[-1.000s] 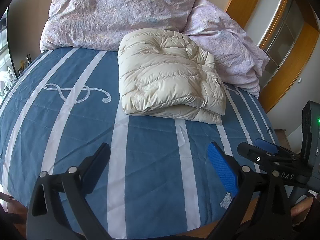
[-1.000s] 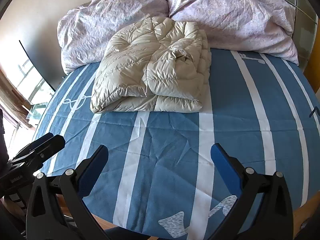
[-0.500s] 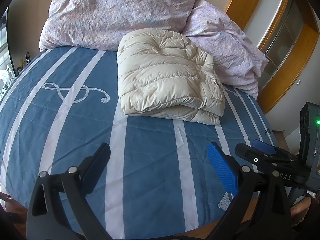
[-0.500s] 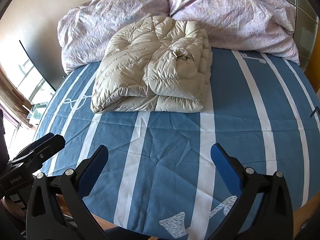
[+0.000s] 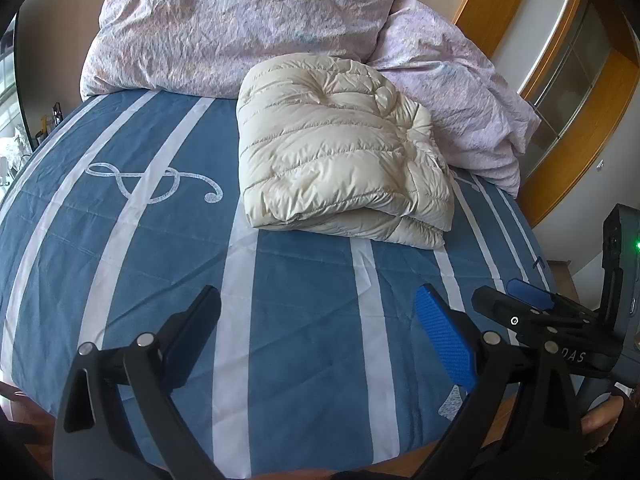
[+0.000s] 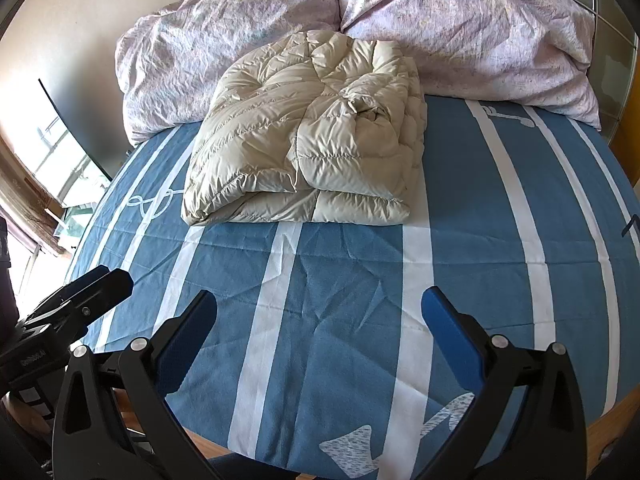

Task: Fold large clothes

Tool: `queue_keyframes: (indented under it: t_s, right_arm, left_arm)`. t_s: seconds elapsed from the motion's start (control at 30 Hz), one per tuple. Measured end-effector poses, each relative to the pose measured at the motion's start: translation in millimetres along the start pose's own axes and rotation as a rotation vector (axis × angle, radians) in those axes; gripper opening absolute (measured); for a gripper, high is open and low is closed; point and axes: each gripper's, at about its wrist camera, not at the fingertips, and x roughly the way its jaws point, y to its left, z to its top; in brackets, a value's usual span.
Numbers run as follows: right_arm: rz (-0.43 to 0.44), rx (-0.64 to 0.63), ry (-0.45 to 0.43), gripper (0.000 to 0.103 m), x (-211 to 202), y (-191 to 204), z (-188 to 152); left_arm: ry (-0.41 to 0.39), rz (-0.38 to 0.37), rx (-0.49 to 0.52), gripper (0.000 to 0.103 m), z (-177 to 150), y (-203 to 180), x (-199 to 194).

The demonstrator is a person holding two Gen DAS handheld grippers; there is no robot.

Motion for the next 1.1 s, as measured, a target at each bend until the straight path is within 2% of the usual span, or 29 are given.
queue_keyframes:
  t_s: [1.1]
  right_arm:
    - [0.003,0.001,0.005,0.102,3.1,-1.5,0.0]
  left_arm:
    - [0.003,0.002,-0.002,0.097,1.0,0.7,3.0]
